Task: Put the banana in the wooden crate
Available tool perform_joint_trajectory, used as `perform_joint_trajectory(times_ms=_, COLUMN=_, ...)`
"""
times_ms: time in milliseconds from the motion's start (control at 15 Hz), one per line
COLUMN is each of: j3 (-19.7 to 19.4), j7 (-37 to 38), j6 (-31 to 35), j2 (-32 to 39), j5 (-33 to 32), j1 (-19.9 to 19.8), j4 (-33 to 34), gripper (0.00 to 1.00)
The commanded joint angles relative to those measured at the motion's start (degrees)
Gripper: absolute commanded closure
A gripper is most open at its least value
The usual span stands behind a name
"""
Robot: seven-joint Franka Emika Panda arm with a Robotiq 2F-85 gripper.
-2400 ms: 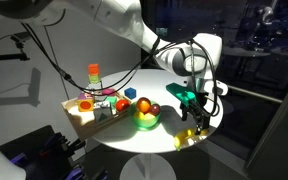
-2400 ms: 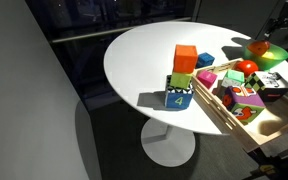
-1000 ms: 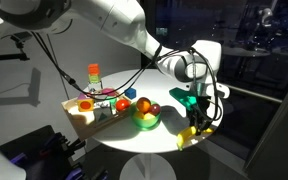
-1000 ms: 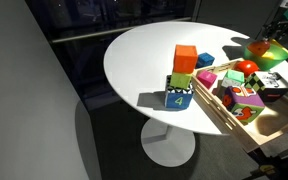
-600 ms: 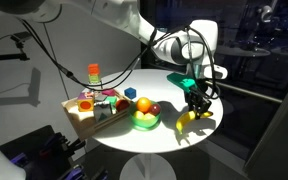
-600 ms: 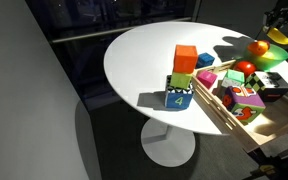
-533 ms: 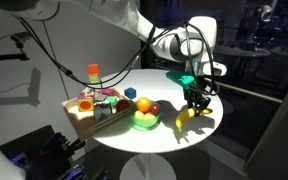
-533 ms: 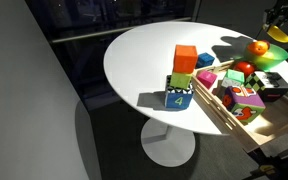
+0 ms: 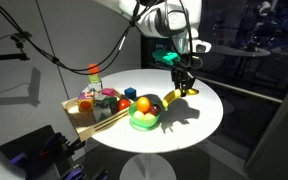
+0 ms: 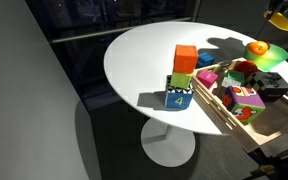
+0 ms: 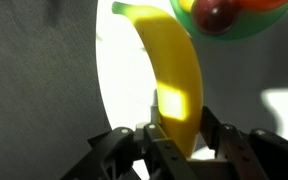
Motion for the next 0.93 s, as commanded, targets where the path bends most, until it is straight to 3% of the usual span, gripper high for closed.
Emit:
perform_joint_trajectory(times_ms=0, j3=1.0, j7=2.0, j6=-1.4, j2=-7.3, j5=0.0, j1=1.2, j4=-6.9, gripper=0.83)
perform_joint_trajectory(times_ms=533, j3=2.6, j7=5.8, j6=-5.0, j2=-18.9, j5=0.5, j1=3.4, j4=-18.8, gripper=0.83)
perform_joint_trajectory(times_ms=867, j3=4.1, j7=8.5, j6=-3.8, j2=-25.8, j5=-0.4, j1=4.8, j4=-27.2, gripper=0.83)
